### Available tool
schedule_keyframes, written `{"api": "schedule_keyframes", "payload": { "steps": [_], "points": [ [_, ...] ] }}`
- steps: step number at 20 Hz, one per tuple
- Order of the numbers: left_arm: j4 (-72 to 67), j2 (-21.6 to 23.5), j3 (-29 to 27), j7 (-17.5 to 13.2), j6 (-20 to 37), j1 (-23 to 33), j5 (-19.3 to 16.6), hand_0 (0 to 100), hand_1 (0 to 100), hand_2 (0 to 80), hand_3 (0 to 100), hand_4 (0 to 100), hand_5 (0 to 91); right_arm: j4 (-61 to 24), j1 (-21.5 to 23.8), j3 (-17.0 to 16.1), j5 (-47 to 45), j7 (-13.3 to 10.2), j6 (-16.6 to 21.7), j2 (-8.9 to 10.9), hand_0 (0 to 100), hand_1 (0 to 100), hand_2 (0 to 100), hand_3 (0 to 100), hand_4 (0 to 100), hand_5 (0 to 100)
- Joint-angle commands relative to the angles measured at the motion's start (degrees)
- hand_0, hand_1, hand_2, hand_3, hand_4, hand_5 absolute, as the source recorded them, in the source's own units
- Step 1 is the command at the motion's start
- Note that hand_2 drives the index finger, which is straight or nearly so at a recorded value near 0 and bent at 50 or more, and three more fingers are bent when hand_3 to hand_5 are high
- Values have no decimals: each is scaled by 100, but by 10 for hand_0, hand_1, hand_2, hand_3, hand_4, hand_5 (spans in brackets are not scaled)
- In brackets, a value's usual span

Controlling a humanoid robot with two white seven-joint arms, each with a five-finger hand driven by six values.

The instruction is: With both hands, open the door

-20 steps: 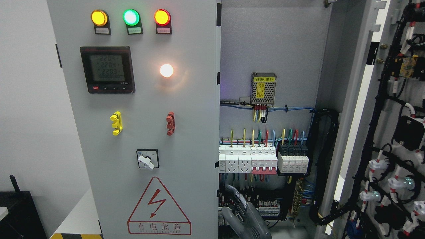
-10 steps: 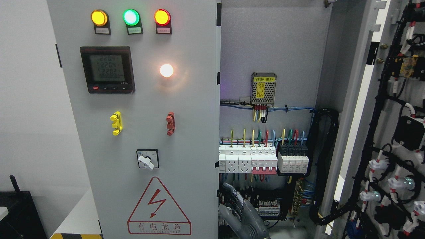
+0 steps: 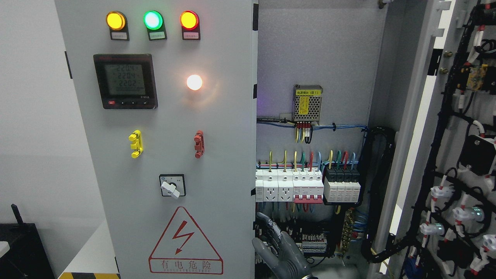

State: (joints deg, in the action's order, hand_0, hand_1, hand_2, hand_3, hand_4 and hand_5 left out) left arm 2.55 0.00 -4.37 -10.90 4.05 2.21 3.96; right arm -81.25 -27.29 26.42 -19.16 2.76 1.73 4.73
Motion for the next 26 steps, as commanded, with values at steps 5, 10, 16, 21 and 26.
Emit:
{"api": "schedule_keyframes", "payload": {
  "steps": [5,10,16,21,26],
  "points": [
    [0,-193,-2,0,8,-1,0,120,389,0,0,0,0,162,-92,65,-185,375,3,2,120,389,0,0,0,0],
    [0,-193,6,0,8,-1,0,120,389,0,0,0,0,320,-180,48,-185,418,3,2,120,389,0,0,0,0],
    [0,-193,6,0,0,-1,0,120,389,0,0,0,0,461,-312,30,-185,436,3,2,120,389,0,0,0,0],
    [0,-193,-2,0,8,-1,0,120,389,0,0,0,0,557,-400,4,-272,682,12,2,120,389,0,0,0,0],
    [0,-193,-2,0,8,-1,0,120,389,0,0,0,0,628,-444,-5,-510,700,12,28,120,389,0,0,0,0]
  ]
}}
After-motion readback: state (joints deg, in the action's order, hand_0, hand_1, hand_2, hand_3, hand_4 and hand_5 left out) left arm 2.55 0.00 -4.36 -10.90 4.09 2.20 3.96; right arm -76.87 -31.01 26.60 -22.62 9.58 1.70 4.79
